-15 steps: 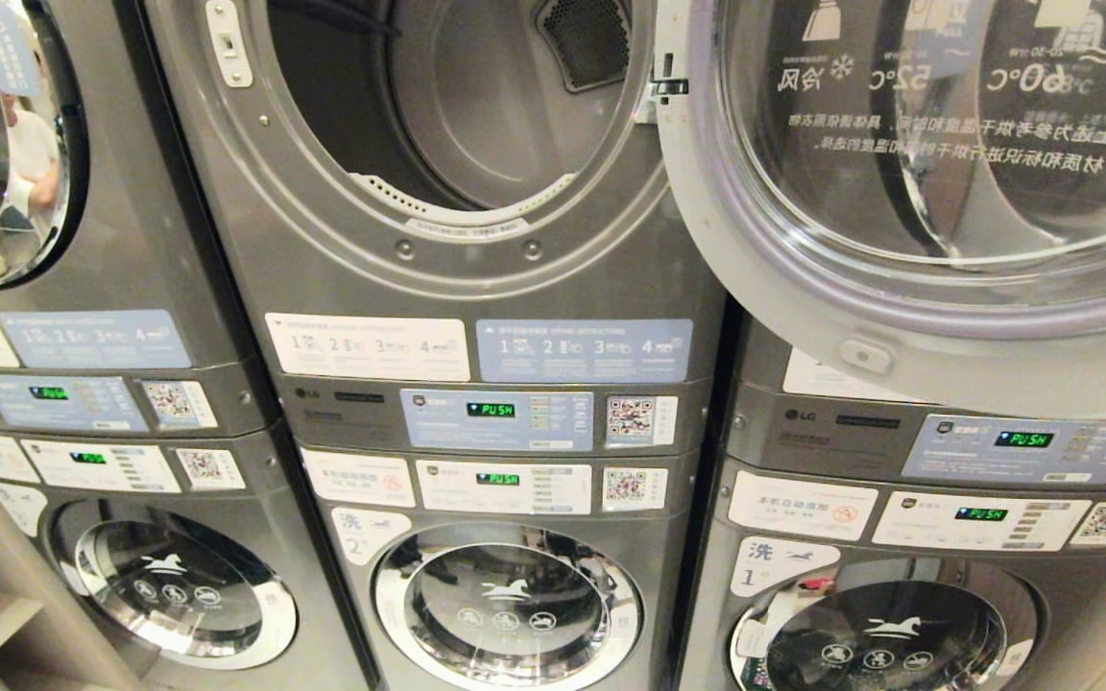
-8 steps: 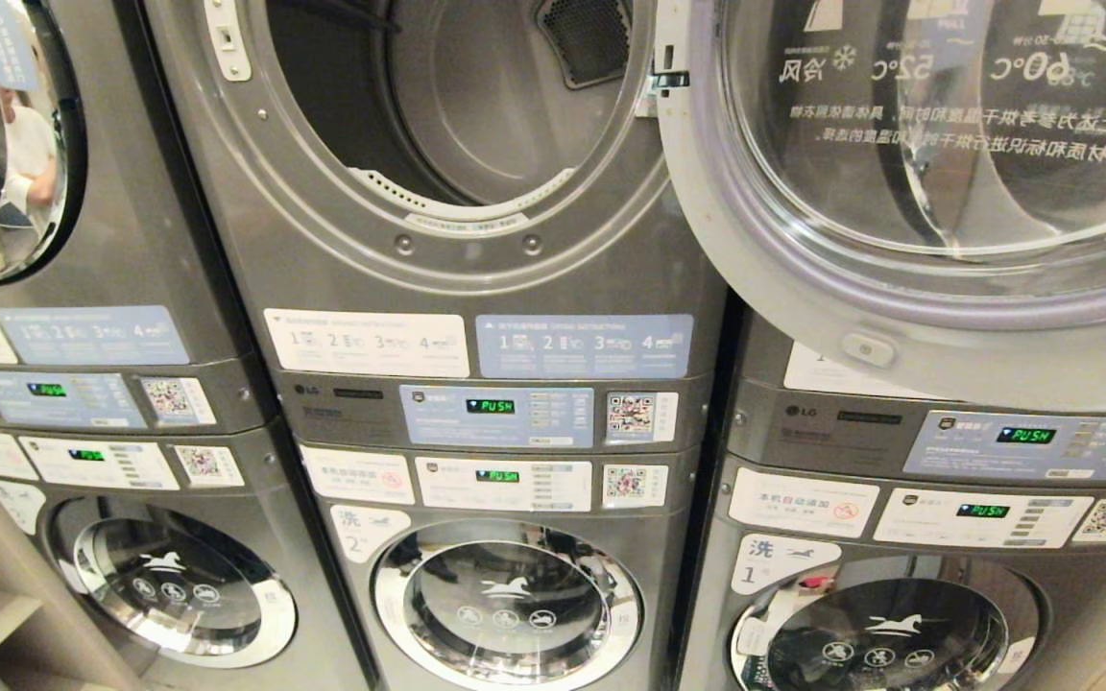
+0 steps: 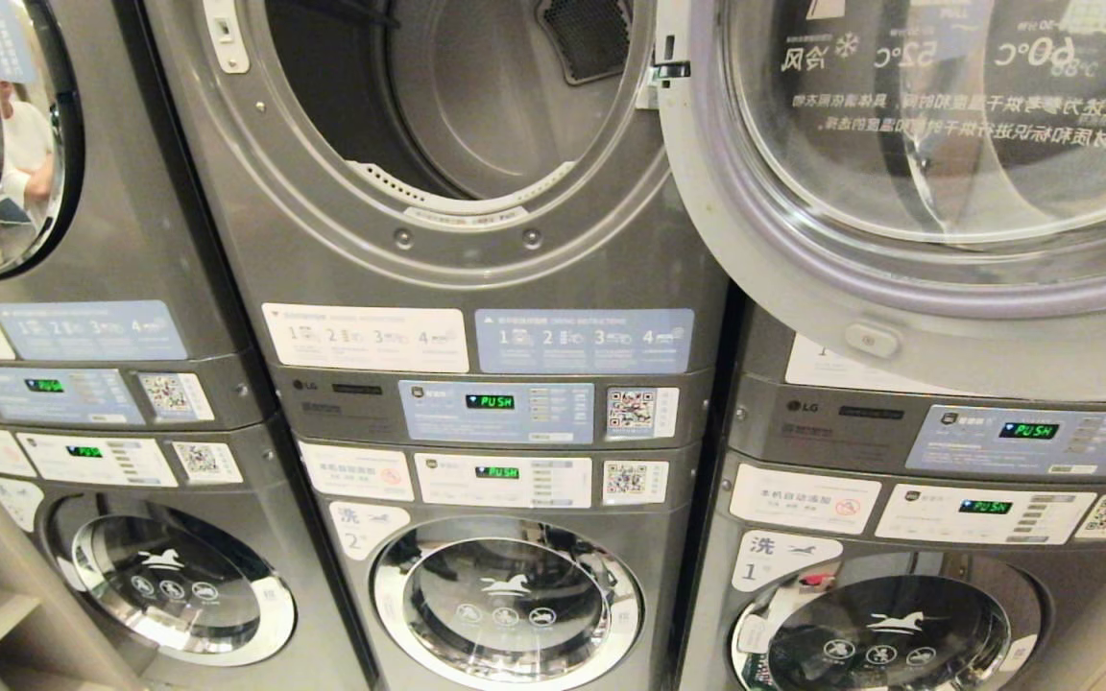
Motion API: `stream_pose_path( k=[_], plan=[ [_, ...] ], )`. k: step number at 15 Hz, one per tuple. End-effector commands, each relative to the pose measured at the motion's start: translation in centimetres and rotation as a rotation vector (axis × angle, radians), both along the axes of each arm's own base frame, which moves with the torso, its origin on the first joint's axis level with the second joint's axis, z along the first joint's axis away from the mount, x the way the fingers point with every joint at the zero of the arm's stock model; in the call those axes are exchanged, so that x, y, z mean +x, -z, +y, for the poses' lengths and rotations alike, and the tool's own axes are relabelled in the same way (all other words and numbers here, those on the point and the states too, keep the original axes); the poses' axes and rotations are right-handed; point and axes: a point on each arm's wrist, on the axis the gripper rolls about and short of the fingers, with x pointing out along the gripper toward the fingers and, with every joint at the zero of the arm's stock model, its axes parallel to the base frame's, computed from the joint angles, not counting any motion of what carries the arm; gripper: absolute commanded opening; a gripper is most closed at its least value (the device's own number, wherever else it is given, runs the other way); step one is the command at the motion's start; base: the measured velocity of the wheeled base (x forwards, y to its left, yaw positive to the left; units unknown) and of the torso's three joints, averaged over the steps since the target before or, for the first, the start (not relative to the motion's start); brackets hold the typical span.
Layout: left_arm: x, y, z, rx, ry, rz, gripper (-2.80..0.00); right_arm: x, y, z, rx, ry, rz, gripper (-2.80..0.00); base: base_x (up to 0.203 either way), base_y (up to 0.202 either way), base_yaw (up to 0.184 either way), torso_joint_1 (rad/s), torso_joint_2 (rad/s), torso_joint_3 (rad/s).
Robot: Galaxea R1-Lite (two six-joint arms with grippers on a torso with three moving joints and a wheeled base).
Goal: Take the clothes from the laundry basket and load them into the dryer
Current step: Take the clothes out of the basket
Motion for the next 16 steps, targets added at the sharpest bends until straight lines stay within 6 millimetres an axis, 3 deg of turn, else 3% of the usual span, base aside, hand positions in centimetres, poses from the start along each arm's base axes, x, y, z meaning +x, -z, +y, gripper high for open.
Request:
stream_pose_path(
  k=[1,16],
  plan=[
    [0.00,0.04,0.00,0.000,0.000,-0.002,-2.80,0.15,0.50,0.00,-0.001,-0.001,0.018,-2.80,0.000,0.000,0.000,-0.060,0.12,0.057],
    [0.00,0.04,0.00,0.000,0.000,-0.002,-2.80,0.15,0.50,0.00,0.001,-0.001,0.018,-2.80,0.000,0.000,0.000,-0.062,0.14,0.072]
  ],
)
